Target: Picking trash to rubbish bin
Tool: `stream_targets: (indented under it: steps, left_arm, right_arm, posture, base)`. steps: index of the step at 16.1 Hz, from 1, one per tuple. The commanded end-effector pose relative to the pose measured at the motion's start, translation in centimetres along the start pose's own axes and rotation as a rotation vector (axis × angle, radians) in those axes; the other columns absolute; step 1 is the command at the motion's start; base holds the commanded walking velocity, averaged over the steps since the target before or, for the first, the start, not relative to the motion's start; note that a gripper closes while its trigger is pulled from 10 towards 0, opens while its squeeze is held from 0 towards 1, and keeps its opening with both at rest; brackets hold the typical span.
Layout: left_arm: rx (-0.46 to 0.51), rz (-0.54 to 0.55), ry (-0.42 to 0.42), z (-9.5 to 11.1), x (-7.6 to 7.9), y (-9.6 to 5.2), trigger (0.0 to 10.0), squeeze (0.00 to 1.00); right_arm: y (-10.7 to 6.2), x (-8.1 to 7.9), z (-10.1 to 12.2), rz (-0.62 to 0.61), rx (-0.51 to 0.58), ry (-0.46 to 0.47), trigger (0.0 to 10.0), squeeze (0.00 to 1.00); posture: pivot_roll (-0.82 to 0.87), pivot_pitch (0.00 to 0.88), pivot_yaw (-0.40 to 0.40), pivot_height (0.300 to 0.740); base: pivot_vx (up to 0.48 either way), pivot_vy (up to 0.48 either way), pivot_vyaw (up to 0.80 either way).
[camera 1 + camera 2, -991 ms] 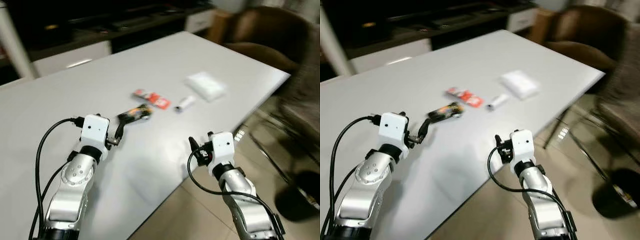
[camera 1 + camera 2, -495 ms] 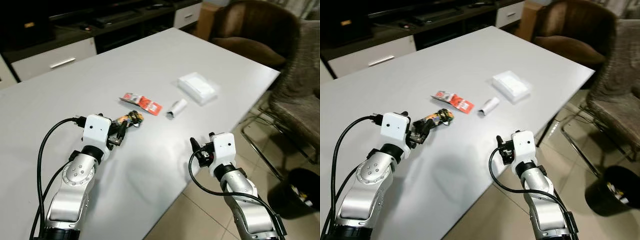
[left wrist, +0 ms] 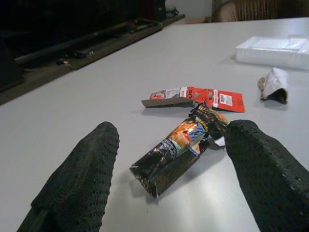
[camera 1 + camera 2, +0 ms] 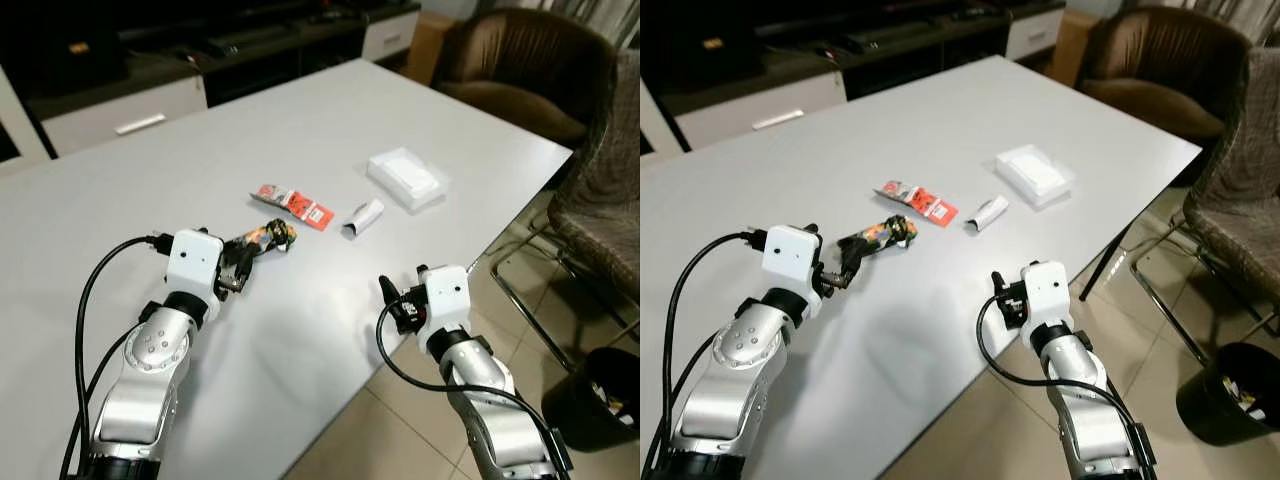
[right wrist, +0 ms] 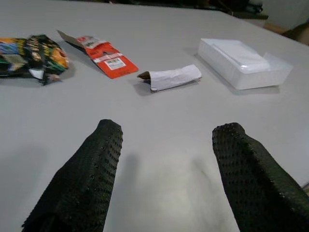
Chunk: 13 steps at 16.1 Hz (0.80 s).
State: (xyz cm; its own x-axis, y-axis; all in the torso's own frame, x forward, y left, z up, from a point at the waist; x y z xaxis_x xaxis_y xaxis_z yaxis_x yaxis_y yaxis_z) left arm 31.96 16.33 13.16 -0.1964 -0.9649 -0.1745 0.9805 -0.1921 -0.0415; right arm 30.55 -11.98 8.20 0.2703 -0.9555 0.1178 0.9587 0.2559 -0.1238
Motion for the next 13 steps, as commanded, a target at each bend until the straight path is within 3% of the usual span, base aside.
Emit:
stream_targets:
  steps: [1, 5, 9, 13]
  left_arm:
    - [-0.003, -0.013, -0.004, -0.01, 0.29, 0.1, 10.0, 0.0]
    - [0.015, -0.01, 0.003, 0.18, 0.24, 0.24, 10.0, 0.0]
    - [0.019, -0.017, -0.002, 0.23, 0.53, 0.16, 10.0, 0.0]
    - [0.017, -0.011, 0.013, 0.16, 0.49, 0.07, 10.0, 0.0]
  right_arm:
    - [-0.05, 0.11, -0.12, 0.0, -0.004, -0.004, 10.0, 0.0]
    - [0.25, 0.67, 0.13, -0.028, 0.0, 0.023, 10.0, 0.0]
    - [-0.06, 0.83, -0.05, -0.033, -0.003, 0.025, 10.0, 0.0]
    - [-0.05, 0.72, 0.17, -0.017, 0.007, 0.003, 10.0, 0.0]
  posture:
    - [-0.03, 0.0, -0.047, 0.74]
    - [-0.04, 0.0, -0.046, 0.74]
    - [-0.04, 0.0, -0.045, 0.74]
    - [-0.04, 0.0, -0.055, 0.74]
  base:
    - [0.0, 0.0, 0.0]
    - [0.0, 0.0, 0.0]
    - [0.0, 0.0, -0.54]
    - [0.259, 0.0, -0.27]
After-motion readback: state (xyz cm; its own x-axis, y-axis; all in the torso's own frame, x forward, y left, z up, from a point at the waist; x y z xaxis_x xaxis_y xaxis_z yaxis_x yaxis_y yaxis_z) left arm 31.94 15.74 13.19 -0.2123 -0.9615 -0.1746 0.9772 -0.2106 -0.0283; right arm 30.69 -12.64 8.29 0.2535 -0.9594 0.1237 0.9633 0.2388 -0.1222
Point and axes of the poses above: a point about 5 cm out from each wrist's last joint towards the gripper, its own y axis pointing out of the wrist towards the gripper, its own z axis along the axis of the wrist's last joint, x = y × z, the point moved 4 cm from there along y, pointing out of the wrist towards the gripper, and after that the axes turned 3 degrees about -y, right-handed, at the moved point
